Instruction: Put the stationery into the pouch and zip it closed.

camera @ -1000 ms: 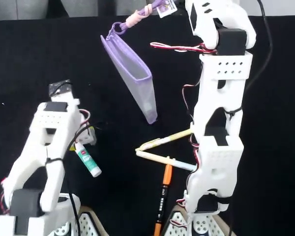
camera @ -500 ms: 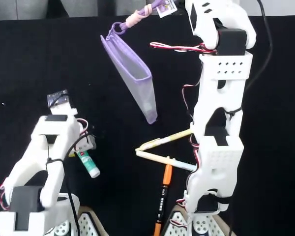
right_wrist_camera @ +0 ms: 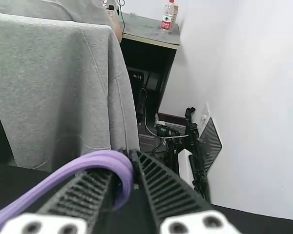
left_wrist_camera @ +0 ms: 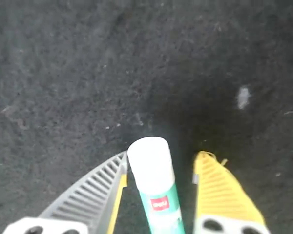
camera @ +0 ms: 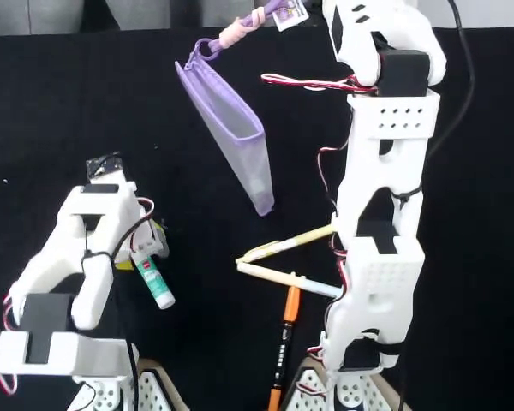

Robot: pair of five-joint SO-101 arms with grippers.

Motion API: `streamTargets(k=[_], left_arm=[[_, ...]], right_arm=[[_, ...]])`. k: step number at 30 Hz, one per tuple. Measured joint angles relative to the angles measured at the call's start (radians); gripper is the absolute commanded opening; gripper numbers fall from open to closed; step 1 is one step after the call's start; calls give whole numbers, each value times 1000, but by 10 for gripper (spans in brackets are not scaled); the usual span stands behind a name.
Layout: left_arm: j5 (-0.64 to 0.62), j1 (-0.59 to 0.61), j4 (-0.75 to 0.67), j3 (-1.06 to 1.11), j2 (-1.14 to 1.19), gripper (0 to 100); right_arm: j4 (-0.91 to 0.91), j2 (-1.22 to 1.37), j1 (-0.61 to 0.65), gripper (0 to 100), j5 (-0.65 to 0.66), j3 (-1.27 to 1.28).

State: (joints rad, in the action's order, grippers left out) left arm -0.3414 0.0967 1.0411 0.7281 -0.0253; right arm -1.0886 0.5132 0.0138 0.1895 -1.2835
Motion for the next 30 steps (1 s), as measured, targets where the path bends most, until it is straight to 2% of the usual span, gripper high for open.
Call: streamTargets(k=[3,10,18,22,26,30], left_arm=[[-2,-8,41,-83,71,25],[-3,-9,140,-233,209,29],[-3,-9,155,-278,216,29],[0,-6,140,-310,109,29],[-6,-6,147,-419,-106,29],[-101,-2,118,-523,-313,29]], right_arm=[[0,0,0,12,0,0],[0,0,0,12,0,0],[0,0,0,12,0,0],[0,0,0,12,0,0],[0,0,0,12,0,0],[0,0,0,12,0,0]])
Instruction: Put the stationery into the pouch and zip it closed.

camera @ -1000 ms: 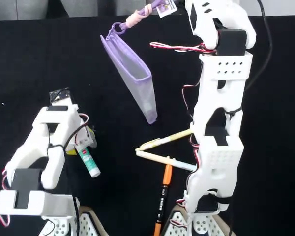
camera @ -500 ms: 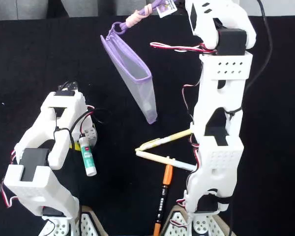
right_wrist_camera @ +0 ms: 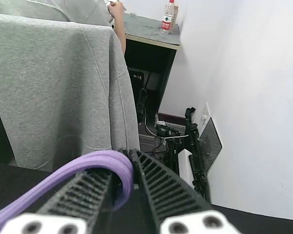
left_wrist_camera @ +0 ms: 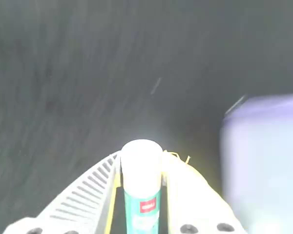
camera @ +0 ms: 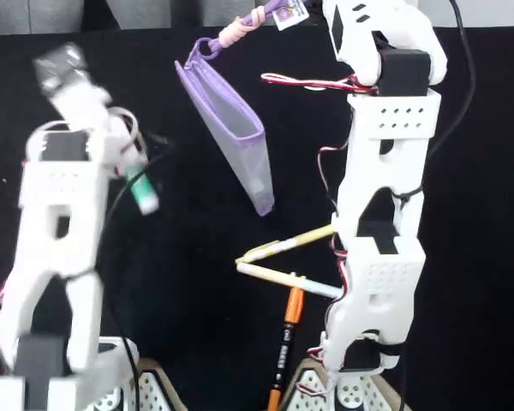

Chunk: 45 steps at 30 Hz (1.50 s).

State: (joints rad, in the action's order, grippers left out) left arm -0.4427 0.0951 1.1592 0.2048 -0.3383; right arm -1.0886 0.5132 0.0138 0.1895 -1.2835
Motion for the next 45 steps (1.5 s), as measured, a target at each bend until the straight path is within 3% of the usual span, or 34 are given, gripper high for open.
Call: streamTargets(k=[4,12,15,21,24,30,36,41,45], left_arm=[[-95,-6,-100,-32,-138,29],[-114,-161,-302,5,-324,29],[-100,-219,-456,101,-407,29],[110,-350,-901,393,-491,29],[150,-391,-1065,505,-502,29],[160,-400,-1122,522,-603,29],[161,-402,-1080,520,-792,29],[161,-402,-1054,525,-801,29],[161,-413,-1151,571,-730,28]], right_arm=[[0,0,0,12,0,0],[0,0,0,12,0,0],[0,0,0,12,0,0],[0,0,0,12,0,0],[0,0,0,12,0,0],[0,0,0,12,0,0],[0,0,0,12,0,0],[0,0,5,12,0,0],[0,0,23,12,0,0]])
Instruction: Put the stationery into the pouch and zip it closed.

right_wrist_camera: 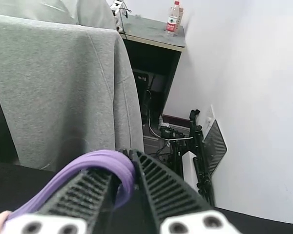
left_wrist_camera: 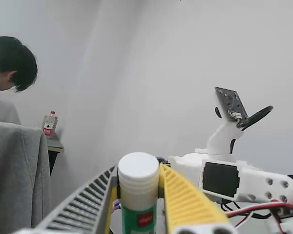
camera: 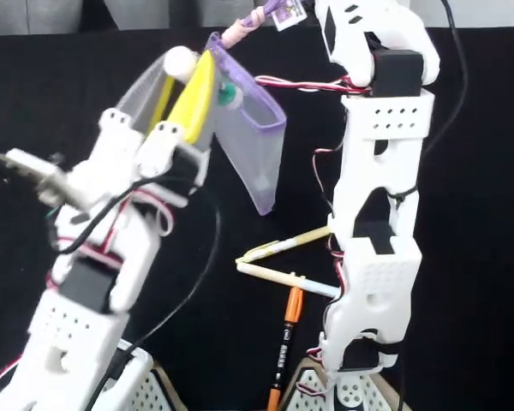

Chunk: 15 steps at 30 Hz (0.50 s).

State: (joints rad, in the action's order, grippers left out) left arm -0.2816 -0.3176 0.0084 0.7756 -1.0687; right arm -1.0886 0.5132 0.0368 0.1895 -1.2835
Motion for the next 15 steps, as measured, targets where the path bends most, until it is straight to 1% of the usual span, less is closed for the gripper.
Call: streamTargets(k=[3,5,10,15], left_arm=[[0,-6,-87,5,84,28],[0,-3,-115,-2,147,28],[0,-3,-129,-12,267,28],[0,-5,-129,-12,282,29]], right_arm=[[0,0,5,14,0,0],[0,0,3,14,0,0],[0,0,0,14,0,0],[0,0,-18,14,0,0]])
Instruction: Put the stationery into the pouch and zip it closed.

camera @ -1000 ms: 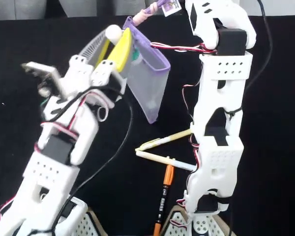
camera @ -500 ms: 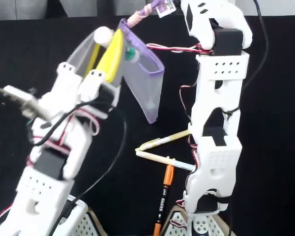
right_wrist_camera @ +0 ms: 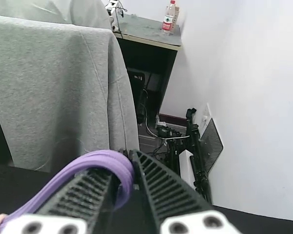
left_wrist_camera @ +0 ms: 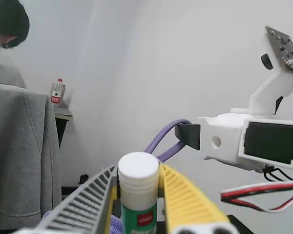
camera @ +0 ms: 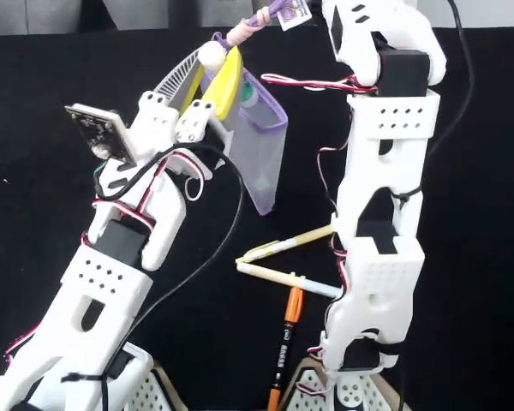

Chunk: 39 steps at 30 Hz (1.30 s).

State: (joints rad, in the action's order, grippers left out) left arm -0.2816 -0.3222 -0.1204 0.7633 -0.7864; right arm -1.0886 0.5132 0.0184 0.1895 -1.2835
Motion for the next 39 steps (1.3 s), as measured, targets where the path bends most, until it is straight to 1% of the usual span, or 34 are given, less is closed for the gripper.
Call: streamTargets(k=[5,10,13,16,19,22,24,30,37,39], left_arm=[[26,-2,0,31,2,29],[193,-3,0,60,3,30],[222,-23,0,74,5,33],[226,-29,8,75,5,98],[256,-28,110,61,6,147],[244,-31,242,23,6,166],[207,-28,281,3,6,167],[123,-6,307,-37,6,180],[60,121,311,-84,6,188],[55,135,356,-84,6,188]], right_arm=[[0,0,5,14,0,0],[0,0,3,14,0,0],[0,0,3,14,0,0],[0,0,3,14,0,0],[0,0,3,14,0,0],[0,0,3,14,0,0],[0,0,3,14,0,0],[0,0,3,14,0,0],[0,0,3,14,0,0],[0,0,3,14,0,0]])
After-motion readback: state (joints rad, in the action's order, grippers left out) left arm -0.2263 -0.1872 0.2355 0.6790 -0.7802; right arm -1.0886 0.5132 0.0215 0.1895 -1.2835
